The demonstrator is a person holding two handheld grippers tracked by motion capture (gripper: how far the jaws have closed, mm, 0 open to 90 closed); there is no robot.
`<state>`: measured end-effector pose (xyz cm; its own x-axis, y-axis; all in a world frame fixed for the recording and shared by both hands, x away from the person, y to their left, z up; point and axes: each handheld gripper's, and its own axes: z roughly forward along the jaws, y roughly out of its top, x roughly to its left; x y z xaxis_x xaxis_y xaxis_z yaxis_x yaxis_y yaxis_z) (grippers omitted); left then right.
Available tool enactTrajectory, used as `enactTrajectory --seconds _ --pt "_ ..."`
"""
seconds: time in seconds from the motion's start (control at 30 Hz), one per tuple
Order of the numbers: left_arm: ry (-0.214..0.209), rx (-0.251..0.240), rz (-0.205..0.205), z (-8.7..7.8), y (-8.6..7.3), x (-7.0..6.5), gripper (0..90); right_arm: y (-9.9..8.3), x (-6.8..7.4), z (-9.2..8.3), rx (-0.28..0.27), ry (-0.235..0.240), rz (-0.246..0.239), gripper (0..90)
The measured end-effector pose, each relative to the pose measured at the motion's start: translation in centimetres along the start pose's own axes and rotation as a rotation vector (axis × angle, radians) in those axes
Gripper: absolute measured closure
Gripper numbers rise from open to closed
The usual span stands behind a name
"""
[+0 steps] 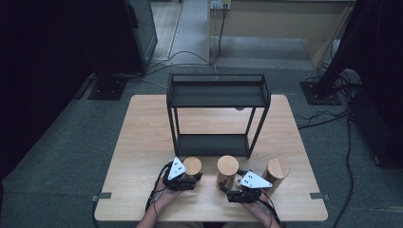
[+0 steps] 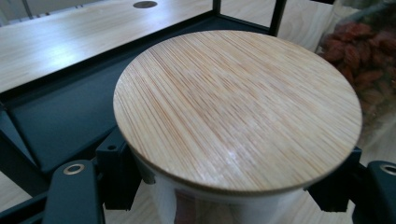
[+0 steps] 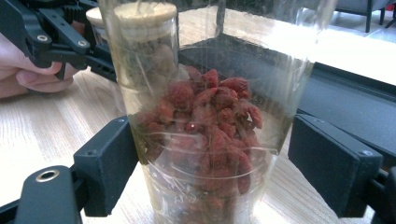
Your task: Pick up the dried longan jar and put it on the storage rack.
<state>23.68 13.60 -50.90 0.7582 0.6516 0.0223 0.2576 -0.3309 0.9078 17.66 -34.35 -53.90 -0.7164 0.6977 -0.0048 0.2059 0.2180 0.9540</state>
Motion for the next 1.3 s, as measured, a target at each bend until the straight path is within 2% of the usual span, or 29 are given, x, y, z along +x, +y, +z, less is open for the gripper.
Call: enactTrajectory --seconds 0.1,0.43,0.8,0.87,1.3 --pt "0.020 0.004 -0.003 0.2 0.4 -0.1 25.6 0.0 0.1 0.0 -0.001 -0.006 -0.002 16.6" --pt "0.037 0.010 -0.012 0.9 1.2 0.1 25.6 0.0 0.0 0.0 0.001 -0.002 -0.001 16.6" --pt "0.077 0.013 -0.003 2.0 2.1 0.0 25.6 0.0 0.1 0.0 0.003 -0.004 -0.002 16.7" --pt "0.085 0.010 -0.017 2.2 2.4 0.2 25.6 0.1 0.1 0.0 0.003 -0.004 -0.002 16.7" --pt "0.113 0.000 -0.034 3.2 3.7 0.6 25.6 0.1 0.1 0.0 0.006 -0.006 -0.003 16.7"
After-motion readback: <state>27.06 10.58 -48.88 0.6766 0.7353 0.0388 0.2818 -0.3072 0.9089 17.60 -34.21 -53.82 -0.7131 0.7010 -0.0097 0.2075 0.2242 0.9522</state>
